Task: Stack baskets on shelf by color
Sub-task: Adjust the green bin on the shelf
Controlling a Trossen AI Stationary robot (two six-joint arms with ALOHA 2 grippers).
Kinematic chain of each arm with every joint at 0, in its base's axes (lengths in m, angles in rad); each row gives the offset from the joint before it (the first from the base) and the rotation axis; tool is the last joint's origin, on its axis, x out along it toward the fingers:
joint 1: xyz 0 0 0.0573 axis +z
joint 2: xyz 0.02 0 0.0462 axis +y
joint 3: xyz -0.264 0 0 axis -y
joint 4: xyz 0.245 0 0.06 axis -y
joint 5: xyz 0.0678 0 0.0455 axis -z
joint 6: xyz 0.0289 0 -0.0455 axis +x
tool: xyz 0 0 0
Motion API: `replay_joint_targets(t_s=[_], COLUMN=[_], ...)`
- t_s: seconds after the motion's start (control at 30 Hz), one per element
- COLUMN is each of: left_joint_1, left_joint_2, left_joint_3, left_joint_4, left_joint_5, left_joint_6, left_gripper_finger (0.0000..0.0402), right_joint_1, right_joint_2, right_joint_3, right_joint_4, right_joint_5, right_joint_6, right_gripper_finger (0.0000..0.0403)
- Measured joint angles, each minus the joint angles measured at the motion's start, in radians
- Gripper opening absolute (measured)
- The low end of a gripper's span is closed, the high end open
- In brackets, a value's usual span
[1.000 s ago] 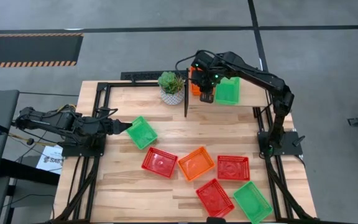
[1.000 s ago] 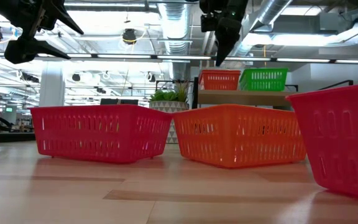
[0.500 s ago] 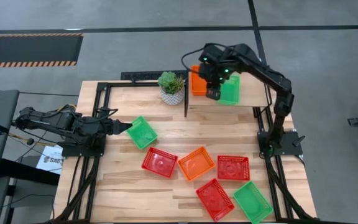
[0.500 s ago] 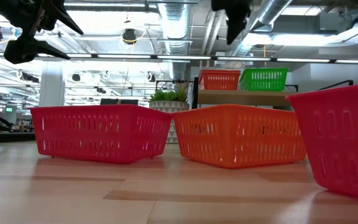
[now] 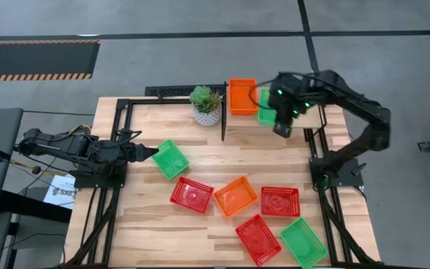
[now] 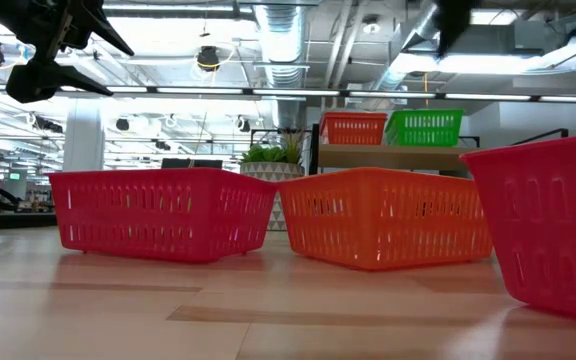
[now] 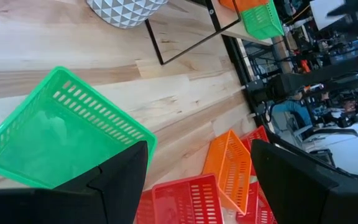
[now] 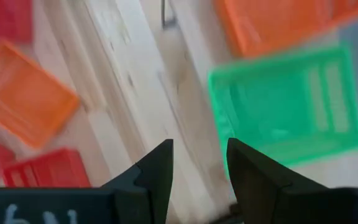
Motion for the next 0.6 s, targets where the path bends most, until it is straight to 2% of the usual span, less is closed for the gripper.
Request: replay_joint_targets(t_s=[0.17, 0.3, 0.53, 0.6], left_joint_1=[0.000, 0.000, 0.000, 0.000], left_joint_2=[0.000, 0.000, 0.000, 0.000], left_joint_3=[0.000, 0.000, 0.000, 0.000], left_joint_4=[-0.006, -0.013, -0.021, -0.021], left_joint_5=[-0.008, -0.009, -0.010, -0.012], left_joint_6=[0.000, 0.000, -0.001, -0.001], left_gripper_finger=[0.0274, 0.0274, 0.0274, 0.0274], right_joint_1=[-0.004, -0.017, -0.032, -0.047], right_joint_2=[-0.117, -0.149, -0.149, -0.147], right_joint_3=[-0.252, -0.385, -0.441, -0.446], right_joint_4=[0.081, 0.186, 0.268, 0.273], right_joint_5=[0.001, 0.027, 0.180, 0.195], right_joint_6=[-0.045, -0.117, -0.219, -0.237], right_gripper_finger=[0.0170, 0.0169, 0.0168, 0.0166])
